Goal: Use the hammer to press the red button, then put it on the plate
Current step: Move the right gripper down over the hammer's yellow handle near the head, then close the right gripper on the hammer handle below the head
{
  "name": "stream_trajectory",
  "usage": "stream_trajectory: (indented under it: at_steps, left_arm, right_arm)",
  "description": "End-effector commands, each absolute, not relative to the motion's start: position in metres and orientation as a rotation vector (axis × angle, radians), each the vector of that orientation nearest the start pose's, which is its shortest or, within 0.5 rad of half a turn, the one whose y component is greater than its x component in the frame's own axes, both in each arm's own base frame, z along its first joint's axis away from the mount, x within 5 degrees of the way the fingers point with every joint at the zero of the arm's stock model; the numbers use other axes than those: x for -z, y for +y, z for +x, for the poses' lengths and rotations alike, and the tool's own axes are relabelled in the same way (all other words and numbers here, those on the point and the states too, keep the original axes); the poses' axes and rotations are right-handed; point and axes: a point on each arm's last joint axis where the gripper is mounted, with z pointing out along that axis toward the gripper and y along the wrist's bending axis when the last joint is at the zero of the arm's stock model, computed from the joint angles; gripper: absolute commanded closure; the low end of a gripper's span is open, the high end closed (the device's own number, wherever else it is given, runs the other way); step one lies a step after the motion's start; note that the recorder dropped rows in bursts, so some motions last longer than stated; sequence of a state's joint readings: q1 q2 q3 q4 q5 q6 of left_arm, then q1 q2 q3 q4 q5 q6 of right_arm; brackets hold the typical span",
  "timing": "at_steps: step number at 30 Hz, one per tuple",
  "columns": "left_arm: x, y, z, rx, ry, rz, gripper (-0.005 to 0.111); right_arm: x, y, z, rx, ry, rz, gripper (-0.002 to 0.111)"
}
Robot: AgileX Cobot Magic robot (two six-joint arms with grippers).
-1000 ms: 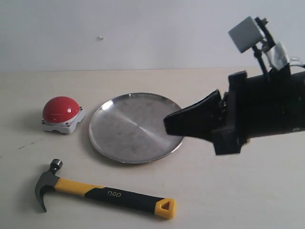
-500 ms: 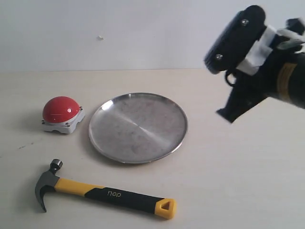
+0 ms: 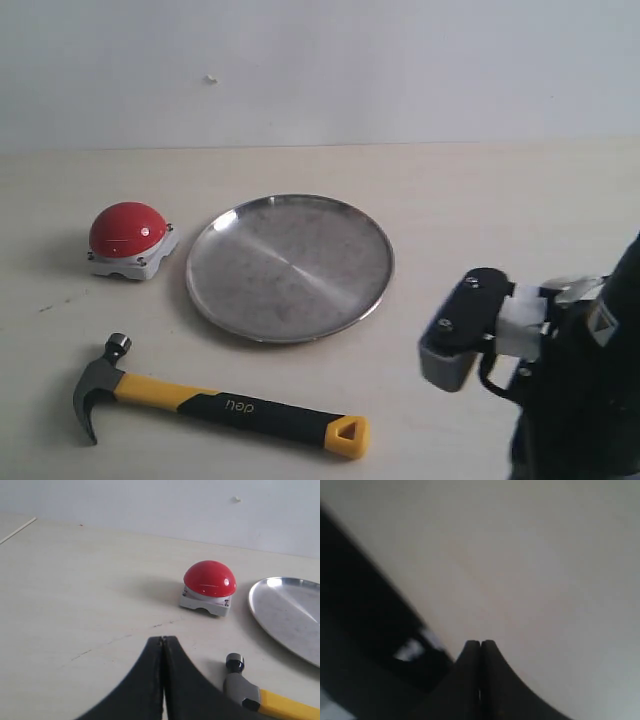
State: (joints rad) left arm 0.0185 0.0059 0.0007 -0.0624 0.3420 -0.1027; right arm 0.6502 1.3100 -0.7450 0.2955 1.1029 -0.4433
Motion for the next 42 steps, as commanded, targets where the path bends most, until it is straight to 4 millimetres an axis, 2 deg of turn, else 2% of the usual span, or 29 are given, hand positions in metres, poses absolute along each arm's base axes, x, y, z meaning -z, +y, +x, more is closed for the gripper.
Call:
stream_trajectory:
  at_steps: [1, 4, 6, 10, 14, 15, 17, 18, 20, 21, 22, 23, 24, 31, 42]
  left_arm:
    - [-0.183, -0.001, 0.054, 0.124, 1.813, -0.161, 0.107]
    - [-0.183, -0.001, 0.054, 0.123, 1.813, -0.163, 0.107]
    - [-0.183, -0.001, 0.054, 0.123, 1.813, -0.163, 0.107]
    - [-0.183, -0.001, 0.054, 0.123, 1.813, -0.163, 0.107]
    - [-0.183, -0.001, 0.054, 0.123, 1.813, -0.163, 0.107]
    - [-0.183, -0.001, 0.054, 0.123, 1.813, -0.163, 0.107]
    - [-0.183, -0.001, 0.054, 0.123, 1.813, -0.163, 0.107]
    - [-0.183, -0.001, 0.054, 0.123, 1.813, -0.163, 0.107]
    - [-0.183, -0.001, 0.054, 0.123, 1.813, -0.163, 0.107]
    - [-0.183, -0.001, 0.054, 0.123, 1.813, -0.163, 0.107]
    - [-0.183, -0.001, 0.054, 0.123, 1.813, -0.163, 0.107]
    - [-0.183, -0.001, 0.054, 0.121, 1.813, -0.162, 0.107]
    - [-0.183, -0.001, 0.054, 0.121, 1.813, -0.162, 0.107]
    - [-0.183, -0.001, 0.054, 0.121, 1.813, -0.162, 0.107]
    - [-0.183, -0.001, 0.054, 0.121, 1.813, -0.162, 0.107]
  right_arm:
    - [-0.227, 0.171, 0.160, -0.589, 2.665, -1.406, 0.108]
    - [-0.218, 0.189, 0.181, -0.327, 2.661, -1.426, 0.108]
    - [-0.215, 0.208, 0.189, -0.248, 2.624, -1.489, 0.108]
    - [-0.219, 0.264, 0.201, -0.320, 2.523, -1.528, 0.108]
    - [-0.226, 0.315, 0.201, -0.401, 2.427, -1.622, 0.108]
    - [-0.225, 0.336, 0.204, -0.413, 2.389, -1.661, 0.108]
    - [-0.225, 0.360, 0.216, -0.437, 2.356, -1.667, 0.107]
    - [-0.223, 0.366, 0.220, -0.439, 2.352, -1.666, 0.106]
    - [-0.212, 0.381, 0.234, -0.380, 2.321, -1.687, 0.093]
    - [-0.207, 0.389, 0.241, -0.356, 2.312, -1.700, 0.077]
    - [-0.203, 0.393, 0.243, -0.350, 2.321, -1.712, 0.066]
    - [-0.196, 0.398, 0.247, -0.327, 2.321, -1.758, 0.046]
    - [-0.189, 0.401, 0.249, -0.313, 2.334, -1.775, 0.036]
    - [-0.150, 0.413, 0.260, -0.225, 2.393, -1.853, 0.042]
    - [-0.123, 0.421, 0.267, -0.199, 2.395, -1.866, 0.042]
